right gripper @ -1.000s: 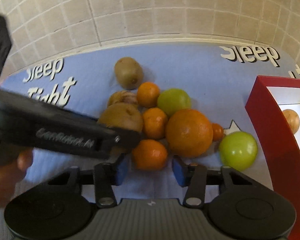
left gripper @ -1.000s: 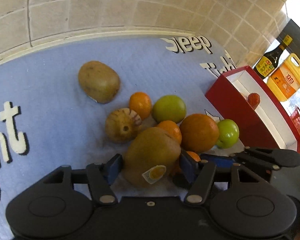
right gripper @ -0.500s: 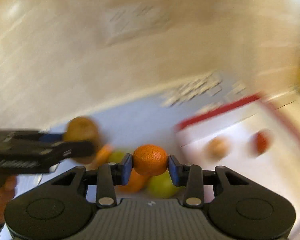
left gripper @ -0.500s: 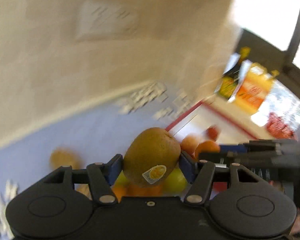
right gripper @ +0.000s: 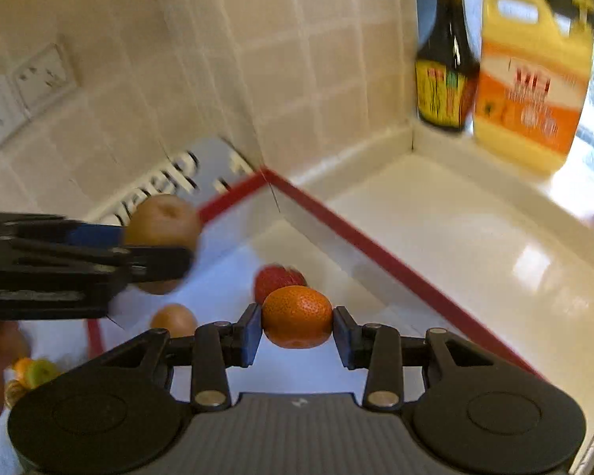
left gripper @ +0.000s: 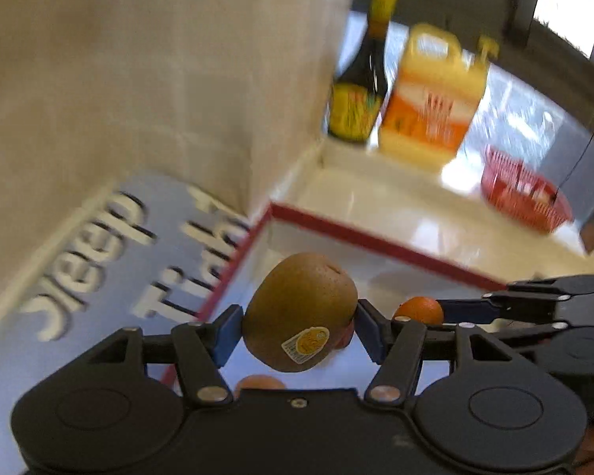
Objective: Organize fruits
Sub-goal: 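Lower the kiwi and tangerine into the white box and open both grippers, then grasp the striped round fruit with the left gripper while the right gripper grasps a green apple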
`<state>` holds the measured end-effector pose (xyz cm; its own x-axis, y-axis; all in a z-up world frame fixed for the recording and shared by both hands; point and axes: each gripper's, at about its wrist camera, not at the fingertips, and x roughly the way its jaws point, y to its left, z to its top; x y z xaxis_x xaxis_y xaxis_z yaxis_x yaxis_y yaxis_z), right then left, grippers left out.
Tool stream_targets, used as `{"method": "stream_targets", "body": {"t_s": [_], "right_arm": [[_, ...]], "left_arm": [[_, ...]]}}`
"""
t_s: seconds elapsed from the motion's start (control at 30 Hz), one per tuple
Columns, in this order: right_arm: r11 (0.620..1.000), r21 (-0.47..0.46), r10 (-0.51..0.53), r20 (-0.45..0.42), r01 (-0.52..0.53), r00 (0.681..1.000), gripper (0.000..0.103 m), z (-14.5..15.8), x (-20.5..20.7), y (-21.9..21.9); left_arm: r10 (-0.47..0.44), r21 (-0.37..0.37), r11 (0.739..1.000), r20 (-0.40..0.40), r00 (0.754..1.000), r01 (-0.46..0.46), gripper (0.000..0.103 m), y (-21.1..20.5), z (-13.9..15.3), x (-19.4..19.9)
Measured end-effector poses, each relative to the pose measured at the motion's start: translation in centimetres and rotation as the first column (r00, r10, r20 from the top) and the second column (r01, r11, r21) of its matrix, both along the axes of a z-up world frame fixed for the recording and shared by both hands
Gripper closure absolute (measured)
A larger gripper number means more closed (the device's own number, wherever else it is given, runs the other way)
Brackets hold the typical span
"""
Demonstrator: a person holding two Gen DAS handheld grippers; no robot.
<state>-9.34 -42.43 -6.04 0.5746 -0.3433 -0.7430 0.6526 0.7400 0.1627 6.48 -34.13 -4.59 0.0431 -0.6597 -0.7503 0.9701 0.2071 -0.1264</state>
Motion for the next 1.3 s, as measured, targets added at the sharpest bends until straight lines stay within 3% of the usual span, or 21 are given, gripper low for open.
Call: {"method": "stream_targets", "body": {"t_s": [0.2, 0.57, 1.03, 1.2, 1.3], "right_arm": [[1.0, 0.018, -0.006, -0.057, 0.007, 0.998, 0.062, -2.9, 0.9, -1.6], [1.0, -0.007, -0.002, -0.086, 0.002, 0.996, 0.06, -3.5, 1.9, -1.8], [0.994, -0.098, 0.043, -0.038, -0.047, 0.998, 0.06, 1.5, 0.3, 3.8], [0.985, -0.126, 0.116, 0.011, -0.113, 0.993, 0.06, 4.1, 0.2, 7.1], [0.974, -0.154, 0.173, 0.036, -0.166, 0.984, 0.06, 5.7, 0.7, 9.6]], "left_arm": [[-0.016, 0.112, 0.994, 0.05, 0.999, 0.01, 0.03, -2.4, -4.3, 0.0], [0.021, 0.115, 0.993, 0.089, 0.996, -0.031, 0.028, -2.4, -4.8, 0.0], [0.131, -0.1, 0.988, 0.188, 0.974, -0.113, 0.03, 5.1, 4.6, -3.5], [0.222, -0.154, 0.969, 0.198, 0.955, -0.193, 0.029, 10.1, 7.0, -4.1], [0.304, -0.183, 0.945, 0.202, 0.931, -0.269, 0.029, 14.3, 7.9, -3.7]]}}
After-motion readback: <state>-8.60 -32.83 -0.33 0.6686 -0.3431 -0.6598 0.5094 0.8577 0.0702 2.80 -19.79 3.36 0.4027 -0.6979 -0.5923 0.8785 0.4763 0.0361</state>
